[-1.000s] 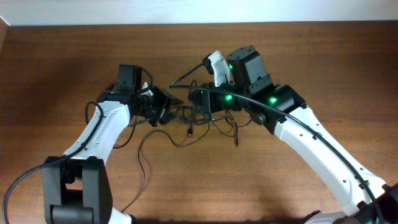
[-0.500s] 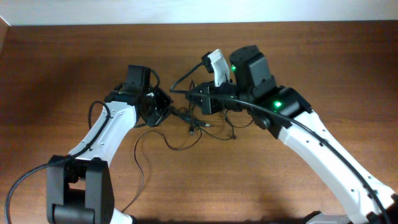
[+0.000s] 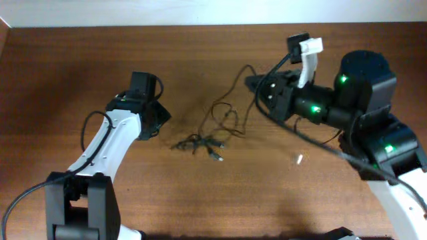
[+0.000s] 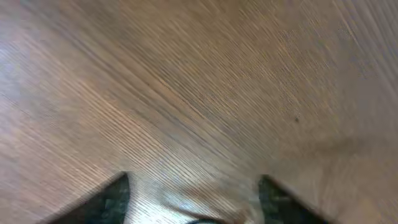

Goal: Untangle cables

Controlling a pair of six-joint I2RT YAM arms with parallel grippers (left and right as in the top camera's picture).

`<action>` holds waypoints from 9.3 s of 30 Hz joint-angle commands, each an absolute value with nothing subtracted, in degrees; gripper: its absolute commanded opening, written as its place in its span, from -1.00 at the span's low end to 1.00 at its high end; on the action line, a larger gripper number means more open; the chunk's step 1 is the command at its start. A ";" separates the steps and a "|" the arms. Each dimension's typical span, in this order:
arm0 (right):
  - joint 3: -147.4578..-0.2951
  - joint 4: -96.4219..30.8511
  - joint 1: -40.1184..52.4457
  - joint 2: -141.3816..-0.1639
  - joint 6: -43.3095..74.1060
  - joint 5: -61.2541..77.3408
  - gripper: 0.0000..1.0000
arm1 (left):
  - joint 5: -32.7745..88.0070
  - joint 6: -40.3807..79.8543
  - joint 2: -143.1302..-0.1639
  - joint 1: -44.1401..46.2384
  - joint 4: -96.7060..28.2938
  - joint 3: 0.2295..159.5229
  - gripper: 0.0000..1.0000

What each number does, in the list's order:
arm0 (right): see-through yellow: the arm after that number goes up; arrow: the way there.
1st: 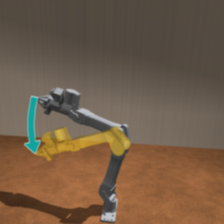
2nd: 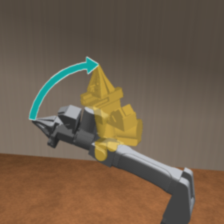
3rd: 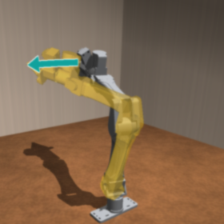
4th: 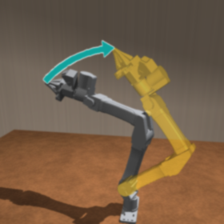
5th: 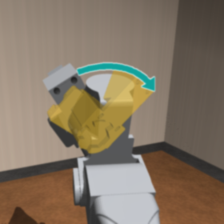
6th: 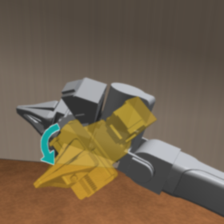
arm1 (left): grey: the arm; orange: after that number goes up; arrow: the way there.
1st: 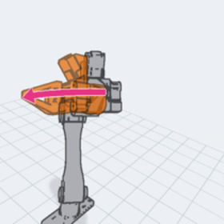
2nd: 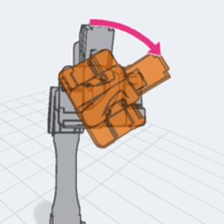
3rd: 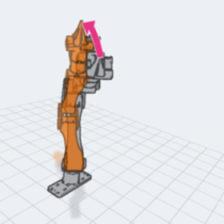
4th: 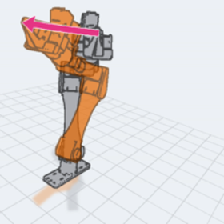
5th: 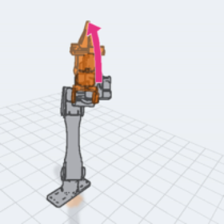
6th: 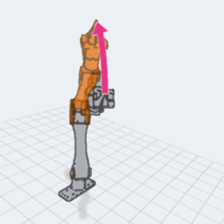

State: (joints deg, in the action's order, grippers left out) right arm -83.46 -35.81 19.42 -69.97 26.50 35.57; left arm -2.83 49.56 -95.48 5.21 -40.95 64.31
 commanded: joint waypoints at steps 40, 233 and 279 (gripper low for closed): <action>-83.70 -68.73 14.22 -90.43 19.66 20.51 -0.92 | -0.38 15.16 -99.74 19.33 -37.89 55.05 -0.93; -90.00 -69.45 -45.39 -110.96 18.96 -7.35 0.97 | 5.15 14.92 -113.67 14.63 -39.57 73.17 0.53; -95.11 -67.53 -34.50 -110.06 16.10 1.45 0.64 | 5.19 15.79 -113.67 14.63 -39.27 73.19 0.86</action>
